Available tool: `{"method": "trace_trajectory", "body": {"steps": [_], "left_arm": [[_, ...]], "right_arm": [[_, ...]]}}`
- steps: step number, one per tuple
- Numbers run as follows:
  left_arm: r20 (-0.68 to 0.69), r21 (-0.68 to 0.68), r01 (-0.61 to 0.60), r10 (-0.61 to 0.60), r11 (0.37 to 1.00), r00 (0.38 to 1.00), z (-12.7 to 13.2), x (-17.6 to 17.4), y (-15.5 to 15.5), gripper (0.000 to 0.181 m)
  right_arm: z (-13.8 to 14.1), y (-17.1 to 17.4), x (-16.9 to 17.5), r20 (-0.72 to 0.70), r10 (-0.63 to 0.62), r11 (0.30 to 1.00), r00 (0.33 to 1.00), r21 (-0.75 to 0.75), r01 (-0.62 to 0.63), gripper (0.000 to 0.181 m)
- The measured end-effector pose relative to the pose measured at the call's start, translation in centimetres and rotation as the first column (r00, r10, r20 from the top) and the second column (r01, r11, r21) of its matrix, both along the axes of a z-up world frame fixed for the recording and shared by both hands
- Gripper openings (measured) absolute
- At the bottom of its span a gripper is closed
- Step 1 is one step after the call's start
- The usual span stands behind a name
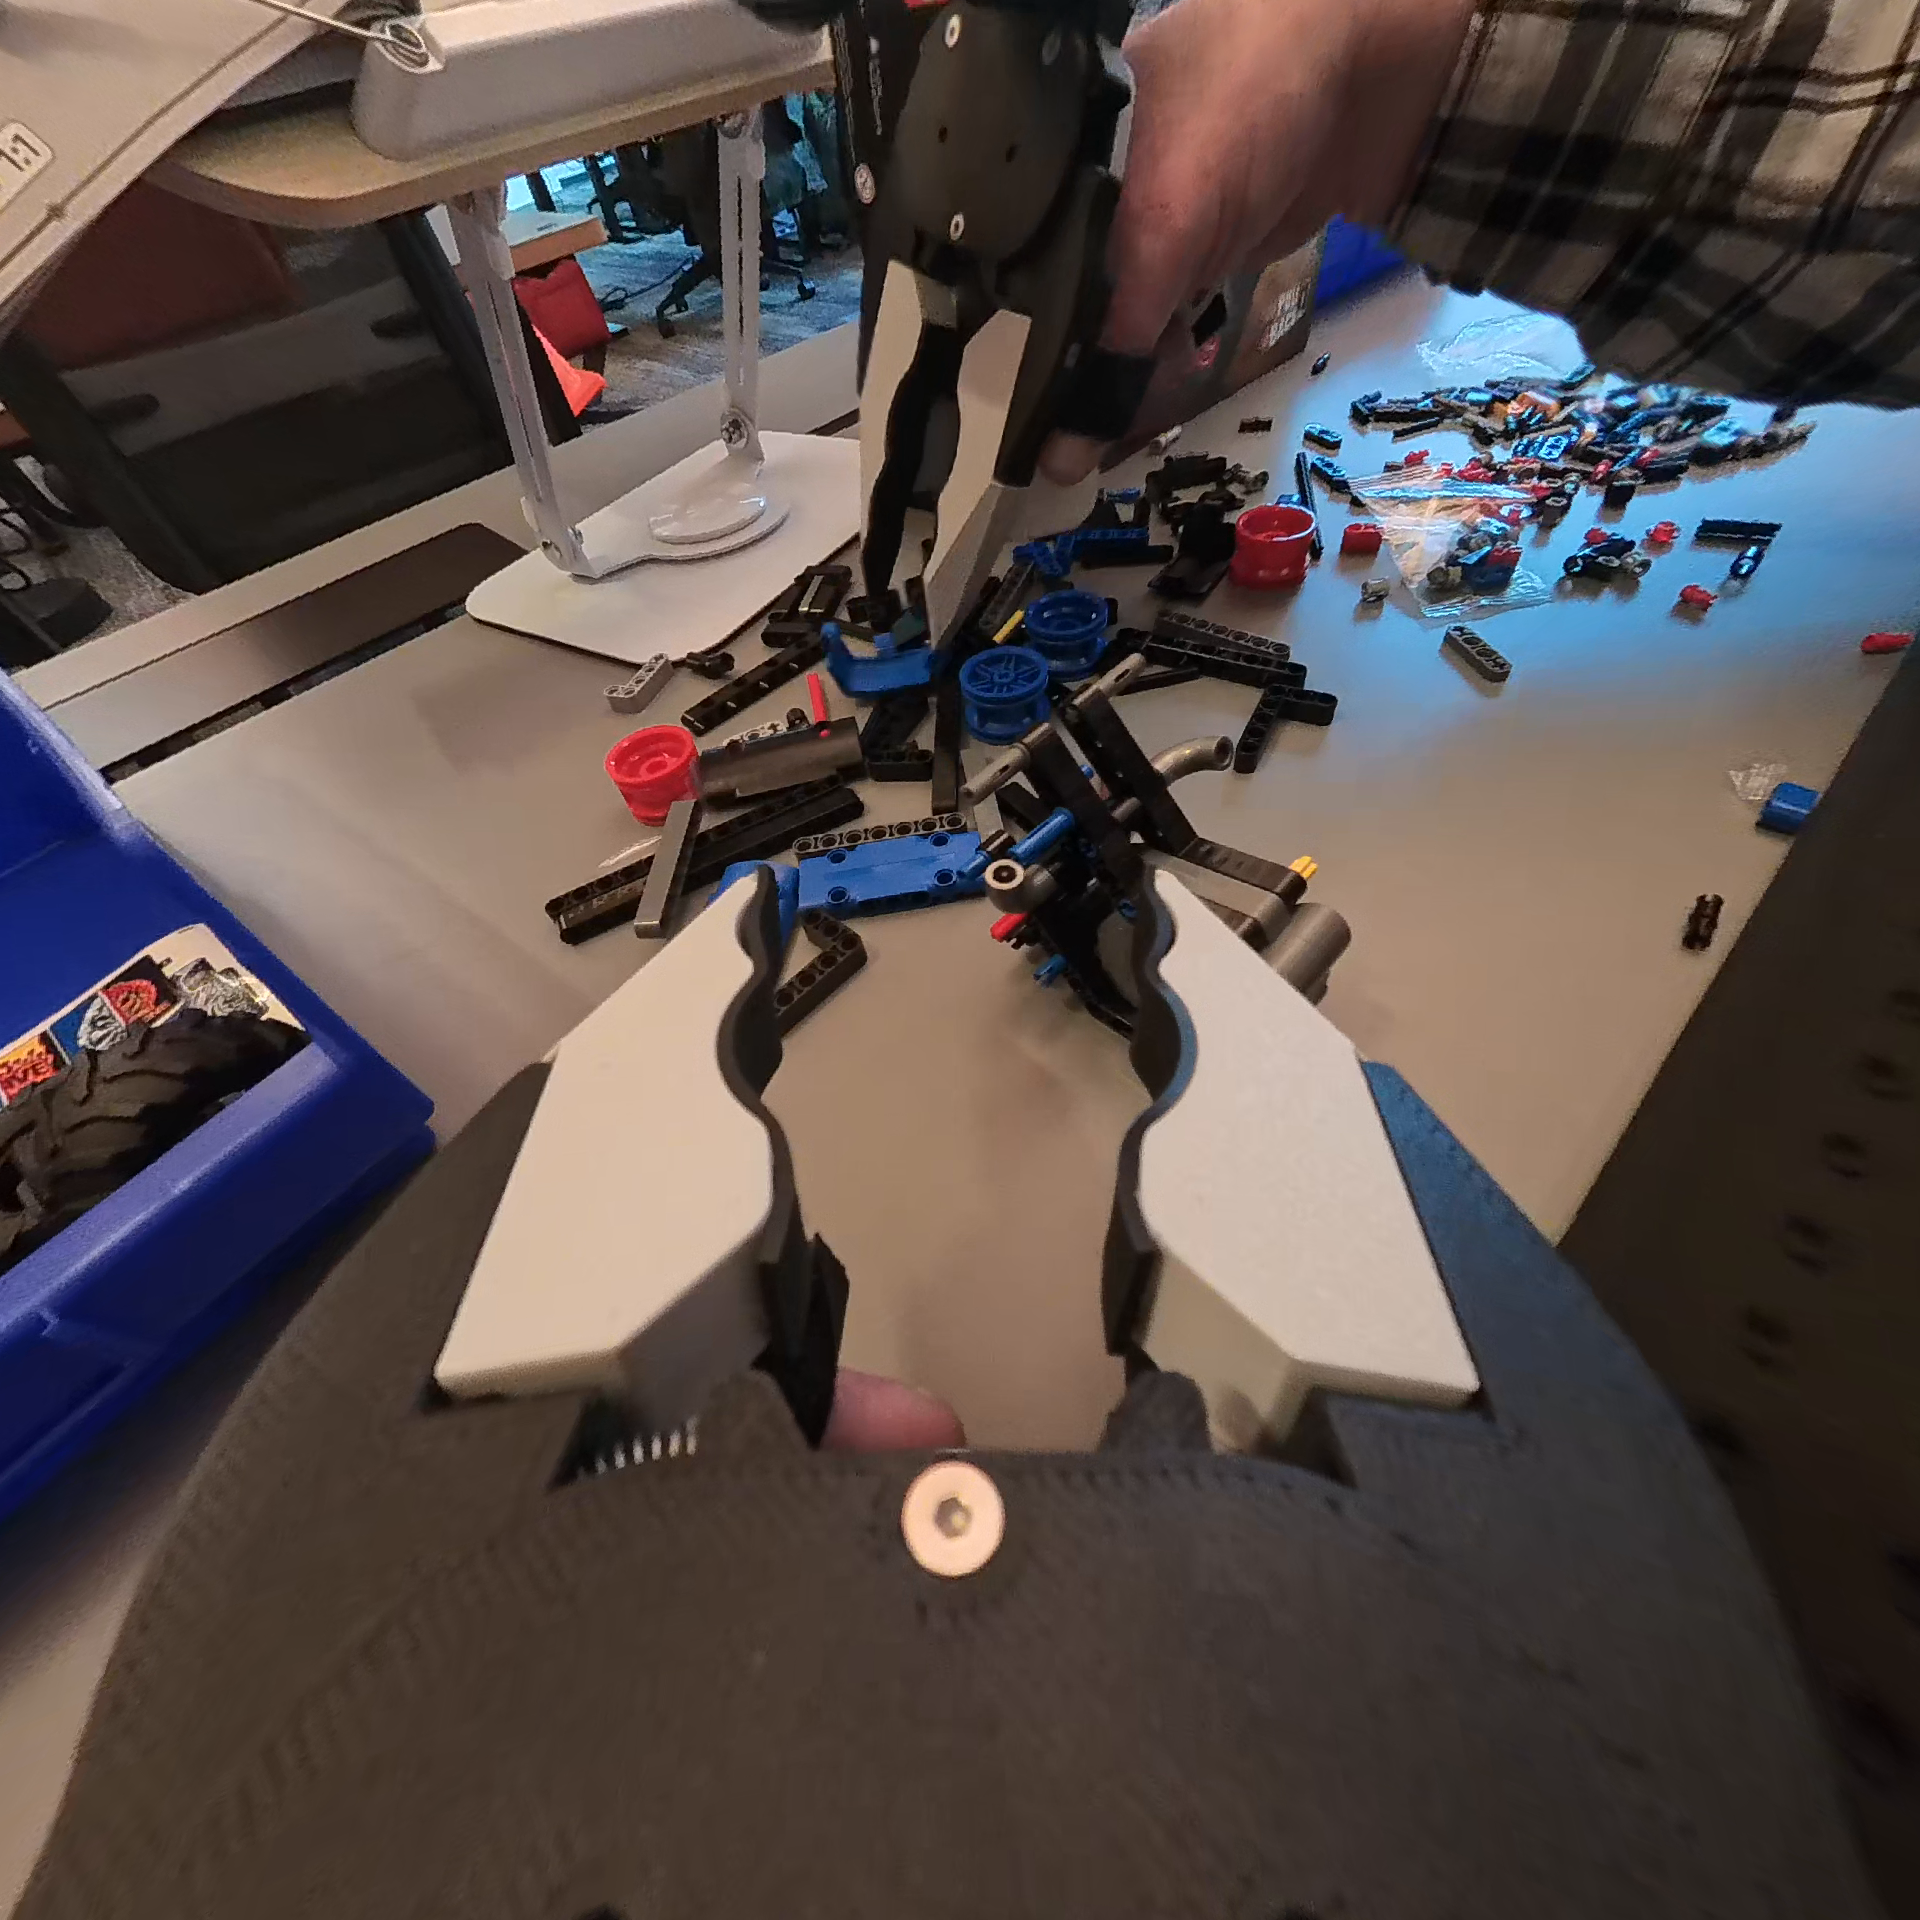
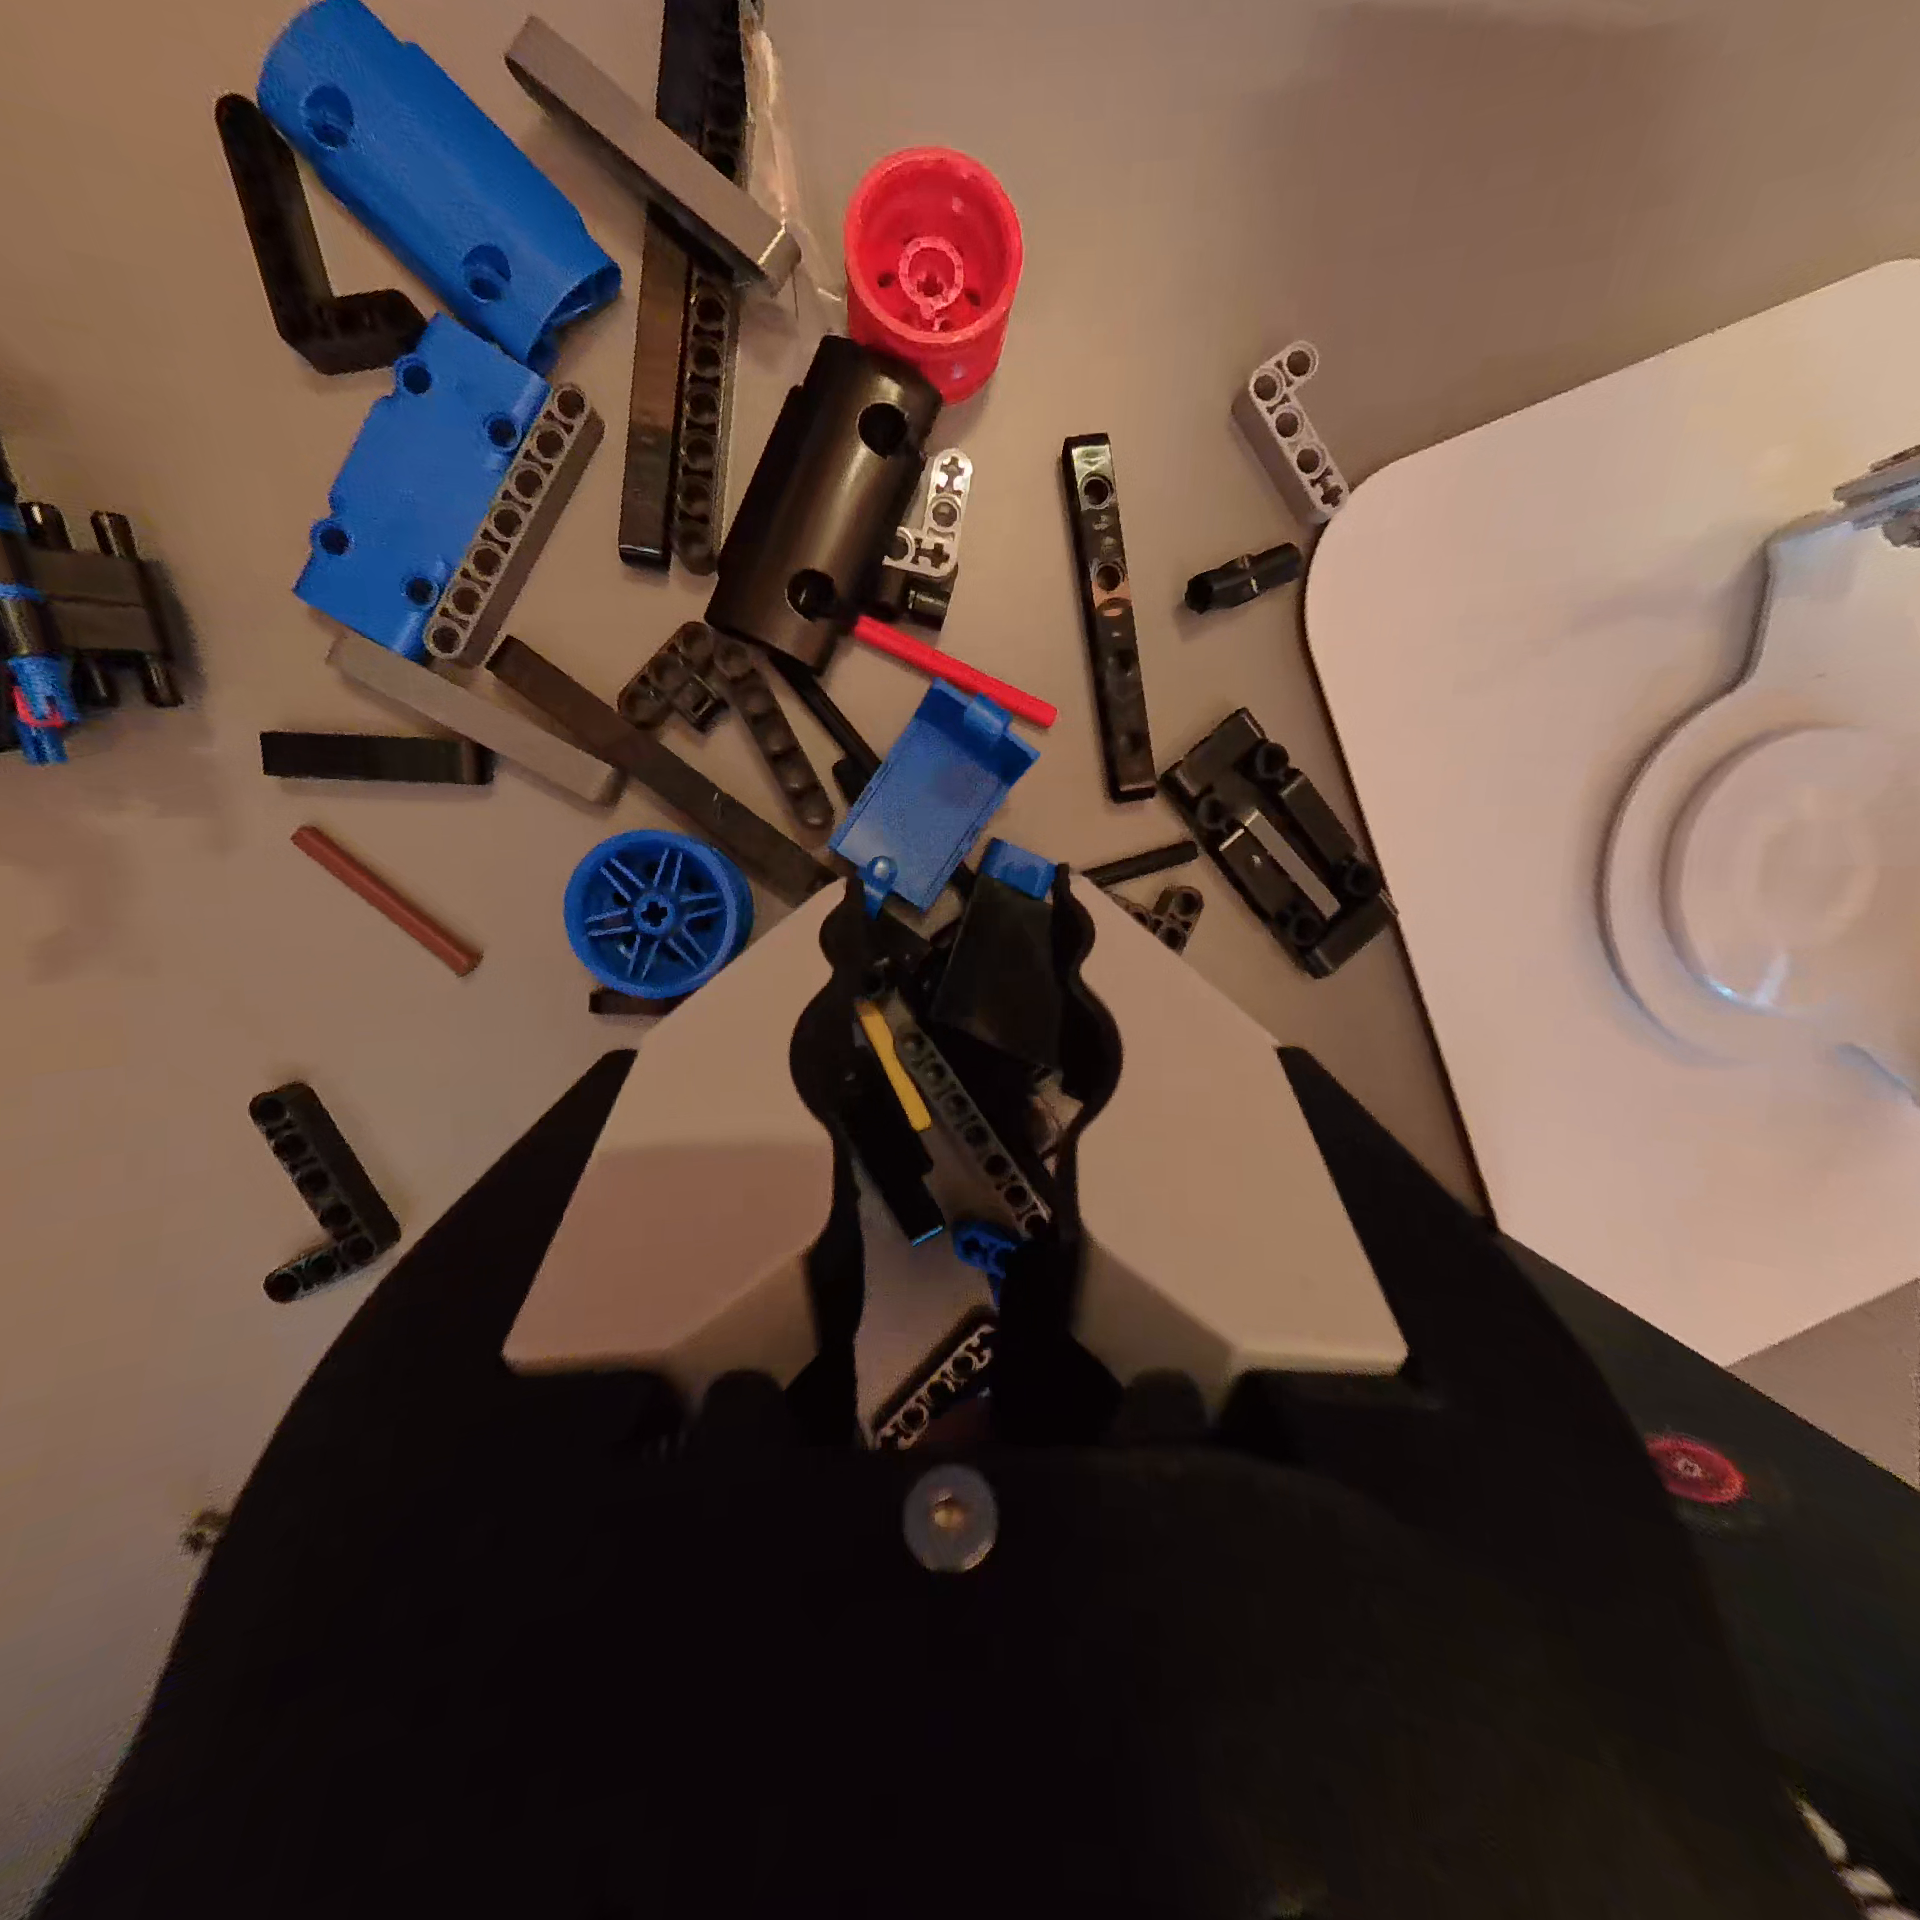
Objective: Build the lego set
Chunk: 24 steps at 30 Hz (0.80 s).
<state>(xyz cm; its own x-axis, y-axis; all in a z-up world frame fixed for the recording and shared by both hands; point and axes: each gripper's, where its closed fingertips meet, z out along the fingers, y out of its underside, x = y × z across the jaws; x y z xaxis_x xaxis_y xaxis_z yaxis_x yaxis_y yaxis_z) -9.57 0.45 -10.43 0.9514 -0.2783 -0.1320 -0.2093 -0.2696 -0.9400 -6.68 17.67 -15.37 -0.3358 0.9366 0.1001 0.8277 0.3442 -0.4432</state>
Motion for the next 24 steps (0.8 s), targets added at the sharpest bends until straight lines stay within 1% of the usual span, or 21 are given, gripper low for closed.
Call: {"method": "trace_trajectory", "body": {"steps": [2, 4, 6, 8, 10, 12, 14, 16, 19, 21, 24], "left_arm": [[-0.001, -0.001, -0.002, 0.002, 1.0, 1.0, 0.0, 0.0, 0.0, 0.066], [0.0, 0.002, -0.005, 0.005, 1.0, 1.0, 0.0, 0.0, 0.0, 0.066], [0.003, 0.002, -0.006, 0.006, 1.0, 1.0, 0.0, -0.1, 0.0, 0.066], [0.004, 0.001, -0.004, 0.004, 1.0, 1.0, 0.0, -0.1, 0.1, 0.066], [0.001, 0.0, -0.004, 0.004, 1.0, 1.0, 0.0, -0.1, 0.0, 0.066], [0.003, -0.001, -0.005, 0.005, 1.0, 1.0, 0.0, -0.1, 0.0, 0.066], [0.006, 0.001, -0.007, 0.007, 1.0, 1.0, 0.0, -0.1, 0.1, 0.065], [0.008, -0.001, -0.008, 0.008, 1.0, 1.0, 0.0, -0.1, 0.1, 0.065], [0.009, -0.002, -0.004, 0.004, 1.0, 1.0, 0.0, -0.1, 0.1, 0.065], [0.008, -0.003, -0.001, 0.001, 1.0, 1.0, -0.1, 0.0, 0.1, 0.065], [0.003, -0.006, 0.002, -0.002, 1.0, 1.0, -0.1, 0.0, 0.1, 0.065]], "right_arm": [[0.1, 0.5, -0.5, -0.016, -0.015, 0.999, 1.0, 0.044, 0.016, 0.031], [1.3, 0.7, -1.3, -0.071, -0.017, 0.996, 0.997, 0.091, 0.024, 0.03], [2.4, 0.3, -1.9, -0.103, -0.009, 0.997, 0.995, 0.081, 0.017, 0.031], [2.8, 0.4, -2.0, -0.103, -0.007, 0.997, 0.995, 0.074, 0.014, 0.034], [2.4, 0.2, -2.0, -0.081, -0.013, 1.0, 0.997, 0.016, 0.015, 0.037], [1.6, 0.5, -2.1, -0.059, -0.024, 1.0, 0.998, -0.001, 0.024, 0.038], [1.1, 1.5, -2.1, -0.066, -0.053, 0.998, 0.996, 0.036, 0.055, 0.034], [1.6, 2.7, -2.0, -0.098, -0.084, 0.992, 0.992, 0.089, 0.093, 0.031], [2.3, 2.3, -0.1, -0.064, -0.055, 0.996, 0.996, 0.07, 0.06, 0.032], [2.2, 2.0, 2.0, 0.003, -0.026, 0.998, 1.0, 0.061, 0.026, 0.032], [1.9, 2.1, 4.5, 0.066, -0.017, 0.997, 0.998, 0.073, 0.012, 0.028]]}}
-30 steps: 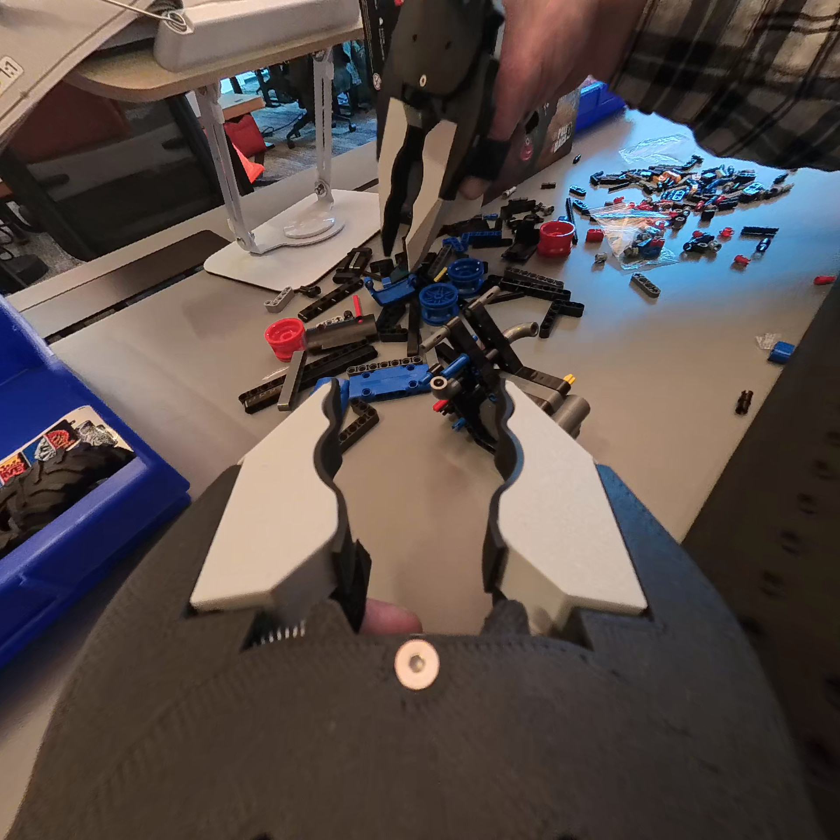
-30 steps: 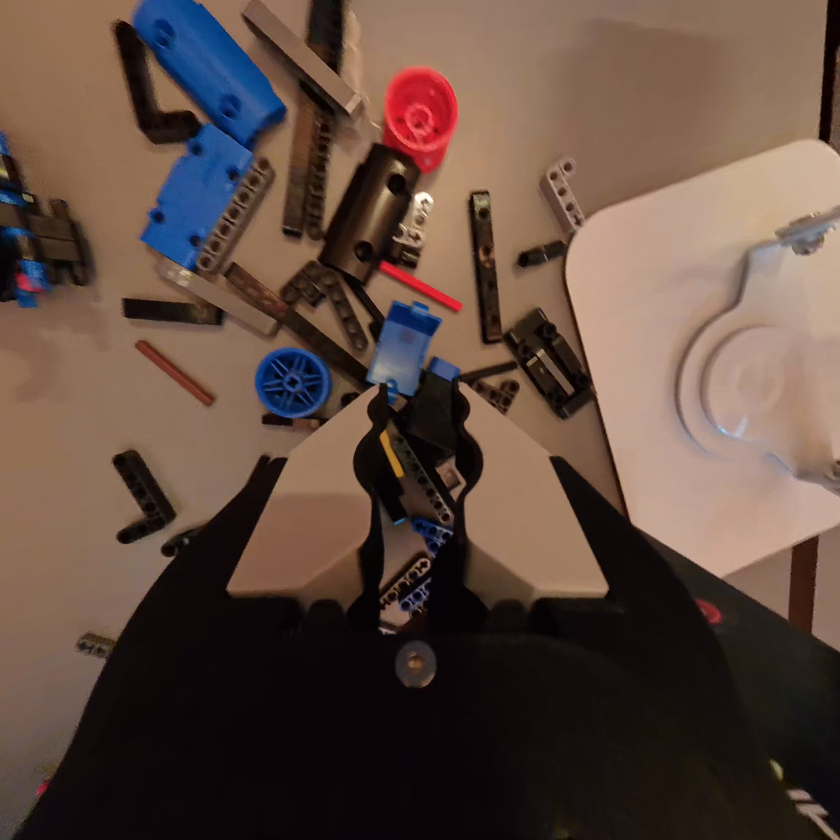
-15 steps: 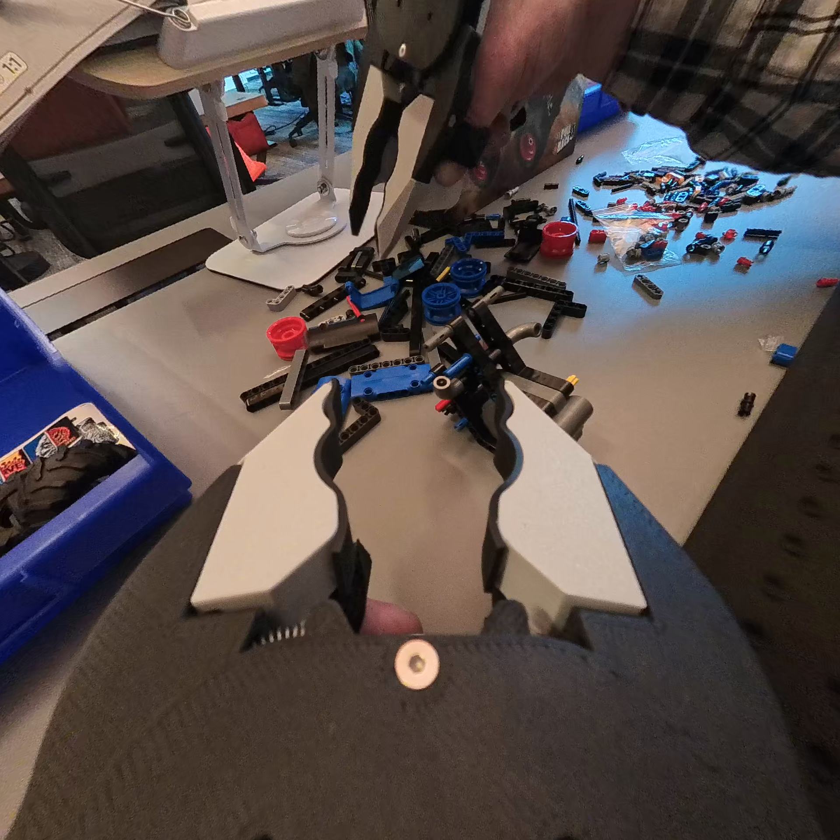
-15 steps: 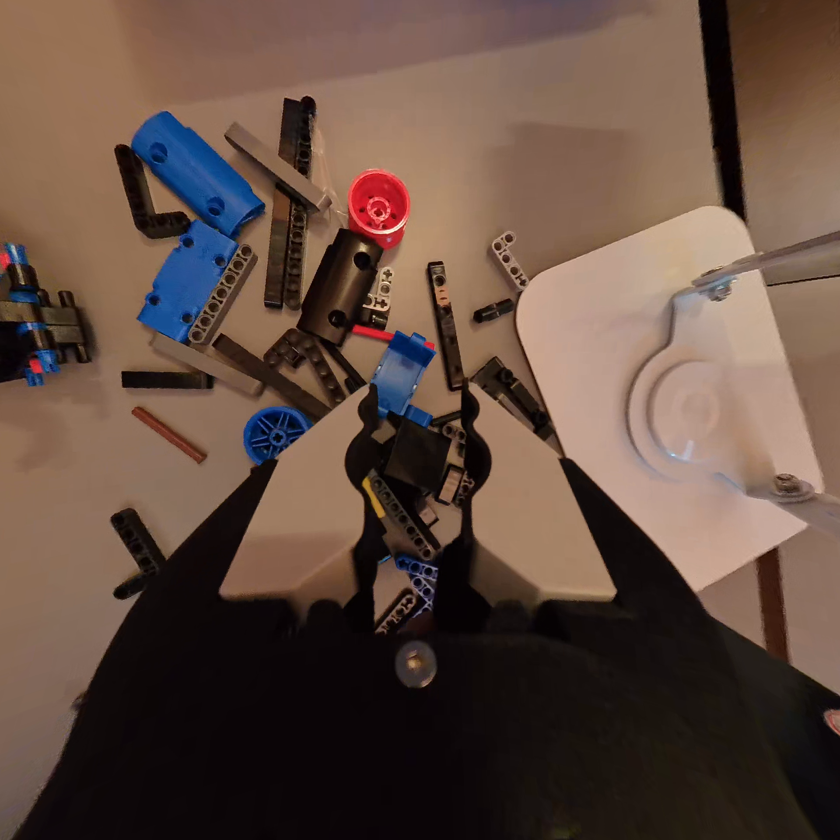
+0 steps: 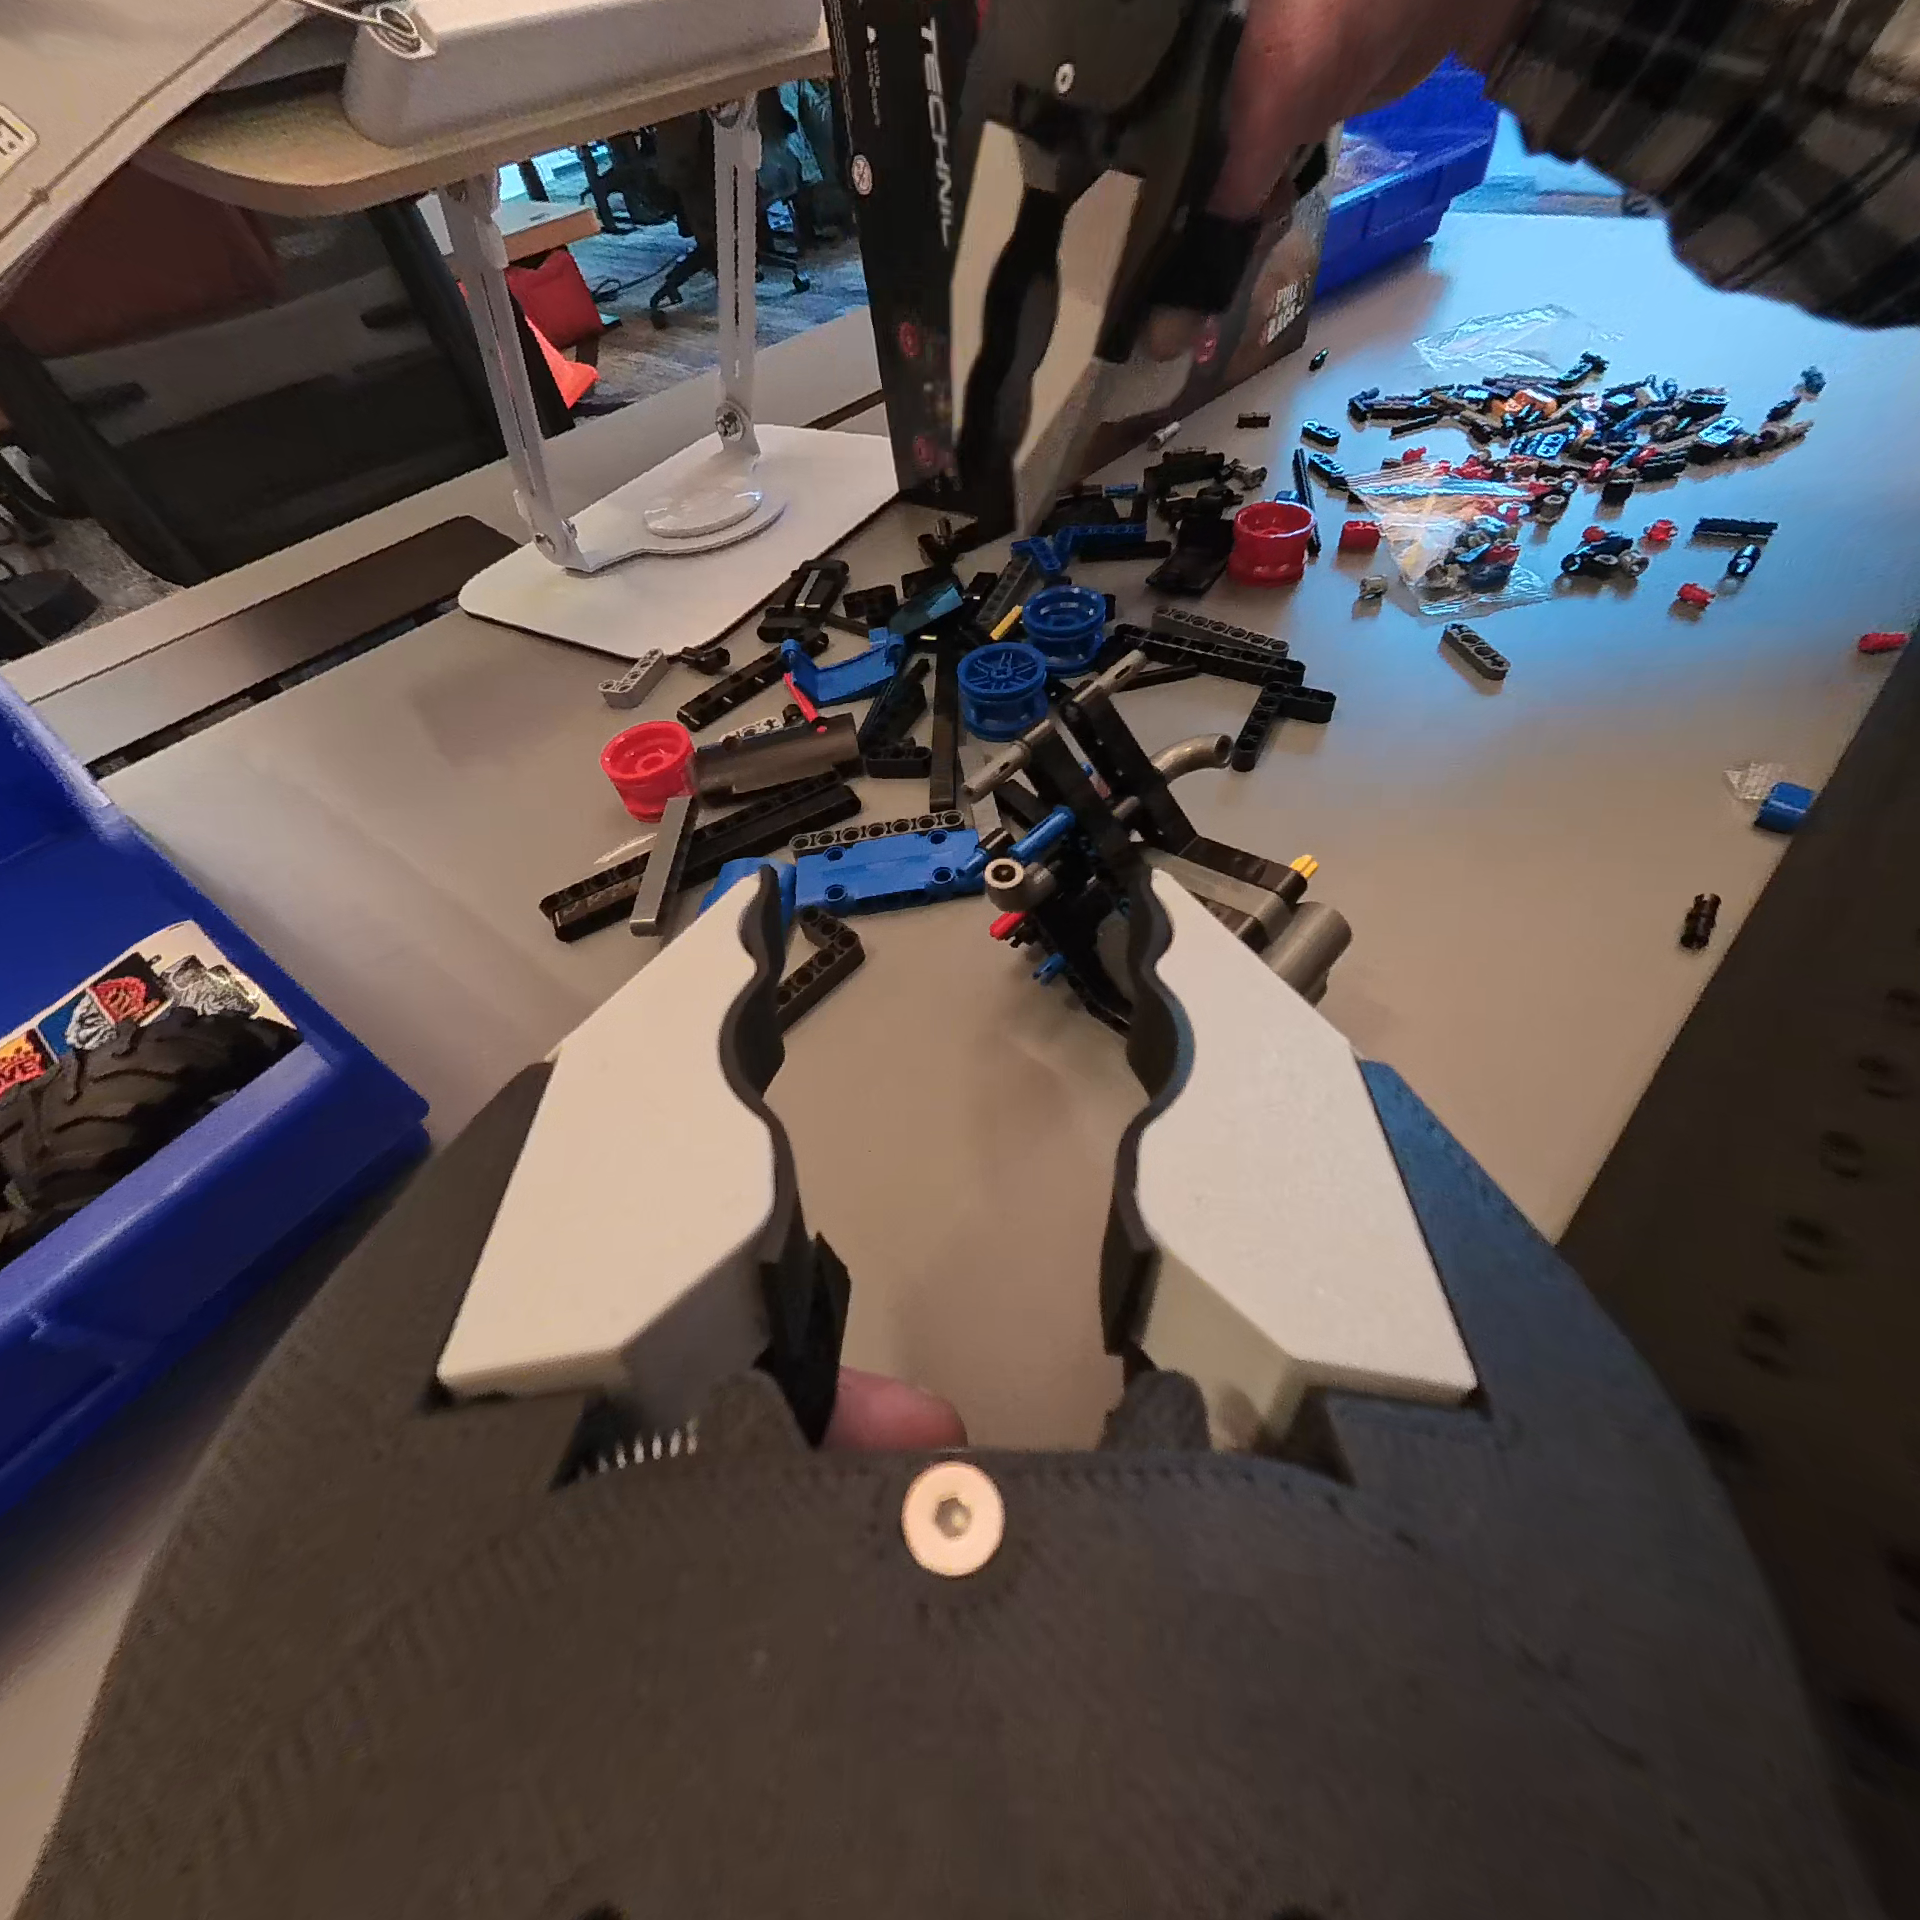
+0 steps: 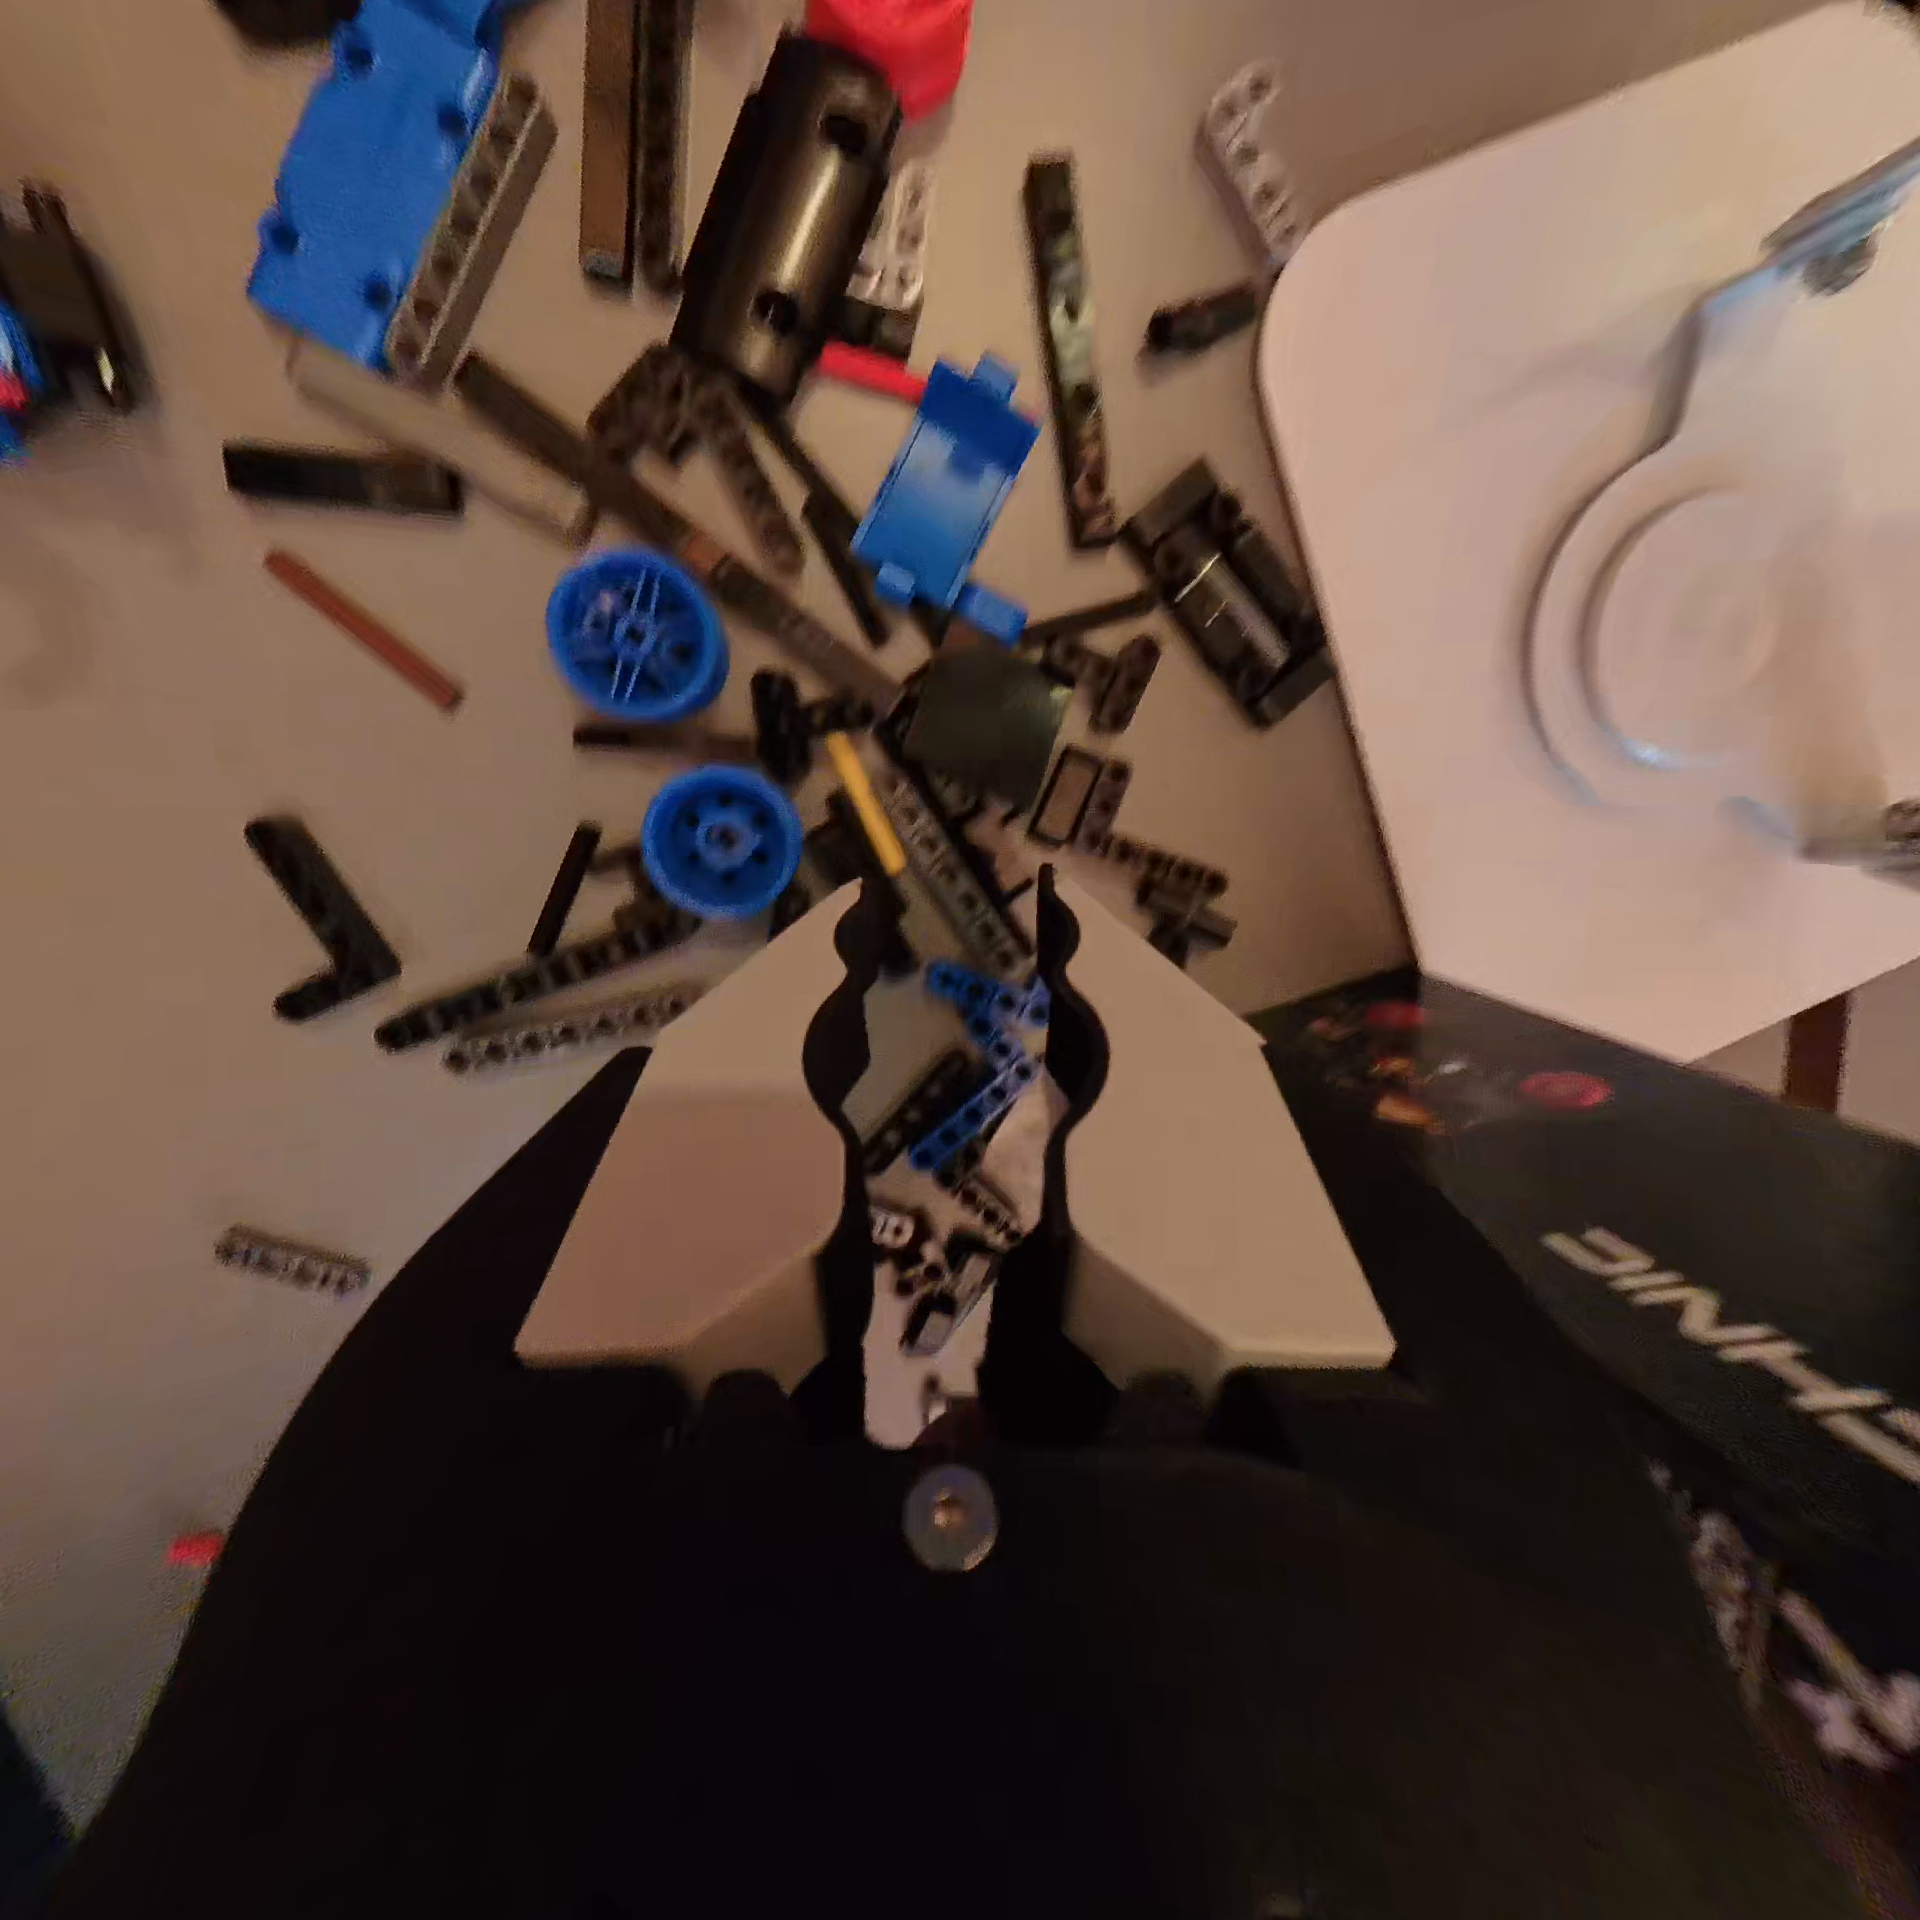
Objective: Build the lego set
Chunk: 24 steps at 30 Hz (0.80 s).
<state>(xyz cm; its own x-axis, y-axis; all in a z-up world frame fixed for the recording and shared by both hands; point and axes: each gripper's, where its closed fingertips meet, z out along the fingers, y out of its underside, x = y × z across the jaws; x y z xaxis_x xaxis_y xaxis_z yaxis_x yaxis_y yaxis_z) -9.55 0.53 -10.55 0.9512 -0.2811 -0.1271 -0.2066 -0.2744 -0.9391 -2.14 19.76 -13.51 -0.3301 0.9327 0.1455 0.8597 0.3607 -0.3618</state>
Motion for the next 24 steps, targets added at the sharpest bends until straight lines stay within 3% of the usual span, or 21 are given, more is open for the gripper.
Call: {"method": "trace_trajectory", "body": {"steps": [5, 15, 19, 24], "left_arm": [[-0.004, 0.002, -0.004, 0.004, 1.0, 1.0, 0.0, 0.0, 0.0, 0.065], [0.014, 0.005, -0.018, 0.018, 1.0, 1.0, 0.3, -0.3, 0.1, 0.064], [0.087, 0.062, -0.031, 0.025, 0.998, 0.996, 2.9, -1.1, 0.4, 0.063], [-0.05, 0.073, 0.039, -0.035, 0.997, 0.998, 6.7, -1.0, 2.5, 0.061]], "right_arm": [[-1.1, -1.6, 3.3, 0.064, 0.044, 0.998, 0.997, -0.042, -0.042, 0.03], [-0.6, -5.4, 6.2, -0.03, 0.079, 0.992, 0.996, -0.096, -0.082, 0.032], [0.3, -4.7, 6.8, -0.11, 0.01, 0.997, 0.994, -0.08, -0.019, 0.032], [1.2, -5.9, 7.9, -0.231, -0.013, 0.989, 0.973, -0.146, -0.021, 0.03]]}}
